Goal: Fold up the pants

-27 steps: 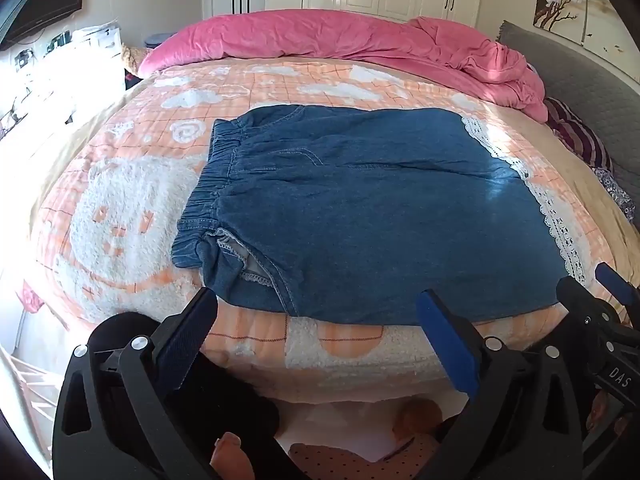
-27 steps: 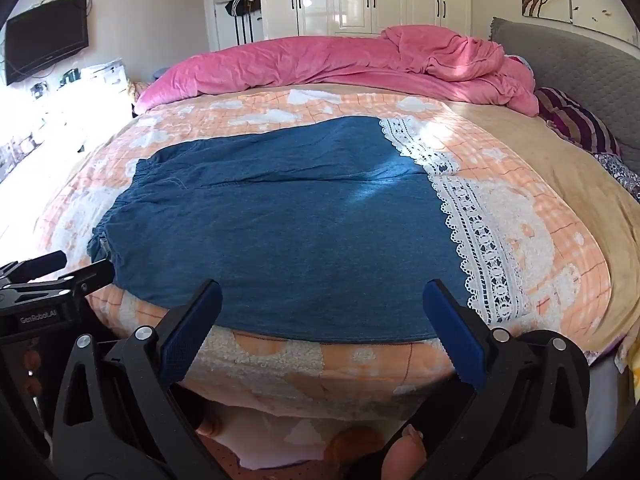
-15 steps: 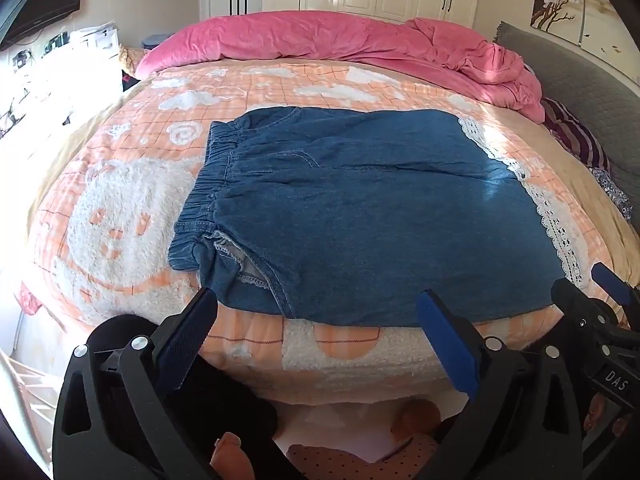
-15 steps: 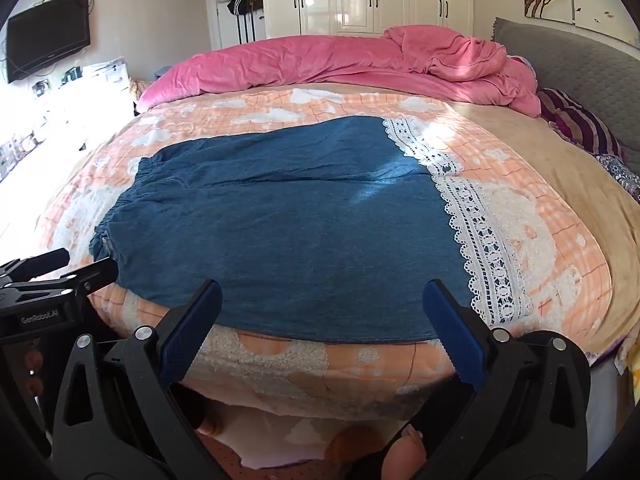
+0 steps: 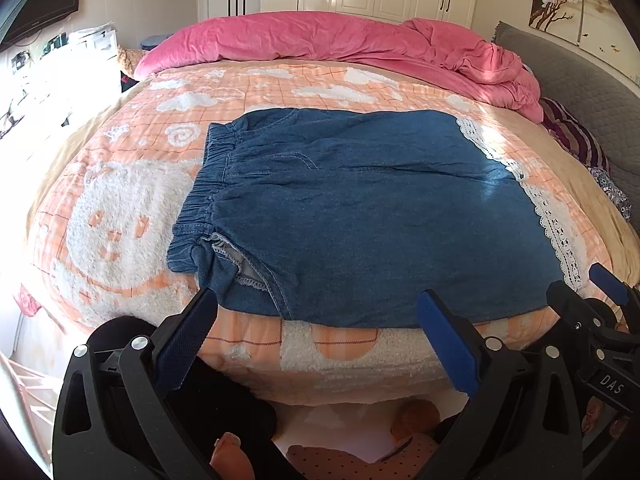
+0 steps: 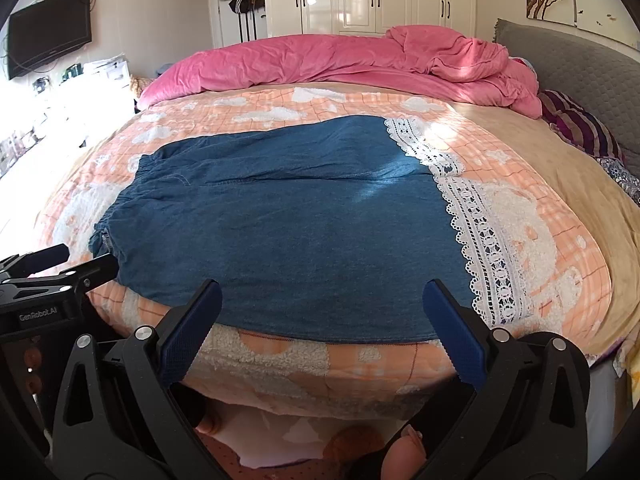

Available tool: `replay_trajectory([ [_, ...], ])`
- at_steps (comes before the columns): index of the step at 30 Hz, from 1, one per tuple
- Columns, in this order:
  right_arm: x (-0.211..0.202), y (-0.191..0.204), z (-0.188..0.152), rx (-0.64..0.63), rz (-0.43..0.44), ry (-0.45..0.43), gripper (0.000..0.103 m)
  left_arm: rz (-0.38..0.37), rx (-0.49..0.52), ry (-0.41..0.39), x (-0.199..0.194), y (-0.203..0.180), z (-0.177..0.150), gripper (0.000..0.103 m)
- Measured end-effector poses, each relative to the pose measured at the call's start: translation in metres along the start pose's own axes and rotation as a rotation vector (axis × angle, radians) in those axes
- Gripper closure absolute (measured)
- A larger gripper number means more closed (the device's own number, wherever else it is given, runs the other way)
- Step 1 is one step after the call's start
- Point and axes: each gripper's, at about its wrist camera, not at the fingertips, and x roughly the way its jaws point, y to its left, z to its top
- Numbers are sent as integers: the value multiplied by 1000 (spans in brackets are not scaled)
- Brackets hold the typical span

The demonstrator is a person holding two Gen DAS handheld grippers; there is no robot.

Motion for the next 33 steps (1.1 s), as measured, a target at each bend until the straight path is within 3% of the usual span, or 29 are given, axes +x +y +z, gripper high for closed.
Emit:
replay_trajectory([
  [33, 7, -1, 2, -7, -3, 0, 8, 12, 4, 2, 8, 1, 1, 4],
])
